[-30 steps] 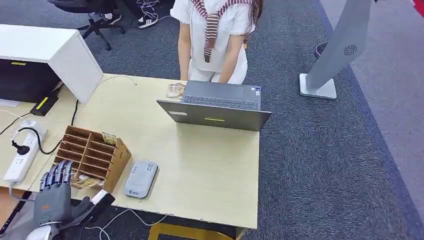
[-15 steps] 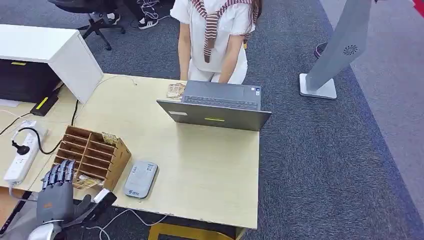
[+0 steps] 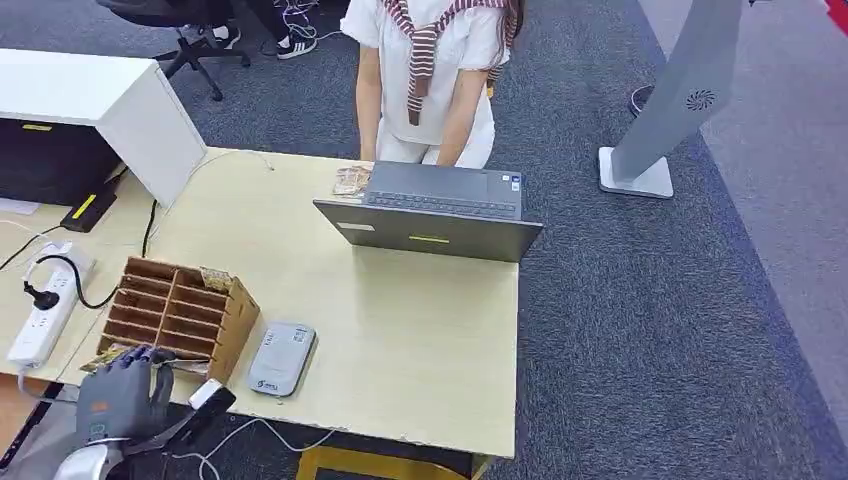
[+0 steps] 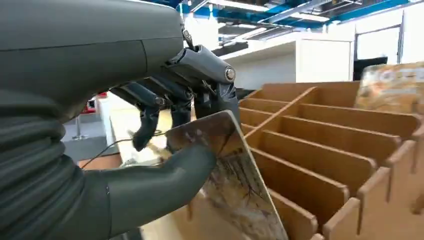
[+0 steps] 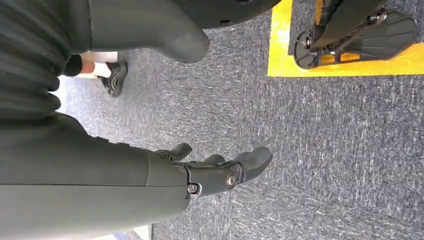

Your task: Pass the card to the sensor for recognition and then transmit it.

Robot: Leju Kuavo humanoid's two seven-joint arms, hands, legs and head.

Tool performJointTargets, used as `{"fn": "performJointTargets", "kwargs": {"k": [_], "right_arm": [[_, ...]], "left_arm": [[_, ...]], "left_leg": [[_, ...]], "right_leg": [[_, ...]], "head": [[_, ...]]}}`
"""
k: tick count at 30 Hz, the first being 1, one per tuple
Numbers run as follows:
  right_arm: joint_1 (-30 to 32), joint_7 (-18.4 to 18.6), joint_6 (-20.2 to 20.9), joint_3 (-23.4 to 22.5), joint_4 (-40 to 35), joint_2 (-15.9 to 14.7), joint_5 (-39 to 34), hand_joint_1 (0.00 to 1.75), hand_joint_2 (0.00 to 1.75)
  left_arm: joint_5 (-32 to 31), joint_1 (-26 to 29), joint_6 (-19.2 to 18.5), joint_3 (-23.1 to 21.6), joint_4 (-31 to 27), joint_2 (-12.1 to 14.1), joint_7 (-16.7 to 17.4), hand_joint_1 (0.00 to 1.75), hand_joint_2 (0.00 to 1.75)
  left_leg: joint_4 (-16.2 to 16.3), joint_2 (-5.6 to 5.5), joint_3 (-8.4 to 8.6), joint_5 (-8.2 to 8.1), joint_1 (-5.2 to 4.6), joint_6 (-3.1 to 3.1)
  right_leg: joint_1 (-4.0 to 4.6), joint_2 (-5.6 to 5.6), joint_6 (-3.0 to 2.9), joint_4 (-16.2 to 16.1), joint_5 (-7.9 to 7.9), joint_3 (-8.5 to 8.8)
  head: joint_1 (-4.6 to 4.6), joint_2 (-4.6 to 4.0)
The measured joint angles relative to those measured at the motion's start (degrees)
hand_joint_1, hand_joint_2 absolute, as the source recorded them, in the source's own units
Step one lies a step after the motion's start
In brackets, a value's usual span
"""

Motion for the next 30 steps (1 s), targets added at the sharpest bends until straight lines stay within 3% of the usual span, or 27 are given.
{"fn": "performJointTargets", "kwargs": {"k": [18, 30], "right_arm": [[0.0, -0.1, 0.0, 0.2, 0.0, 0.0, 0.0, 0.0, 1.75], [0.0, -0.5, 0.0, 0.2, 0.0, 0.0, -0.1, 0.0, 1.75]], "left_arm": [[0.2, -0.1, 0.0, -0.6, 0.2, 0.0, 0.0, 1.75, 1.75], [2.7, -0.4, 1.4, -1.6, -1.3, 1.5, -1.3, 1.75, 1.75]], "left_leg": [[0.0, 0.0, 0.0, 0.01, 0.0, -0.01], [0.0, 0.0, 0.01, 0.02, 0.02, -0.01]], "right_leg": [[0.0, 0.0, 0.0, 0.0, 0.0, 0.0], [0.01, -0.01, 0.0, 0.0, 0.0, -0.02]], "head": [[-0.02, 0.0], [-0.02, 0.0]]}}
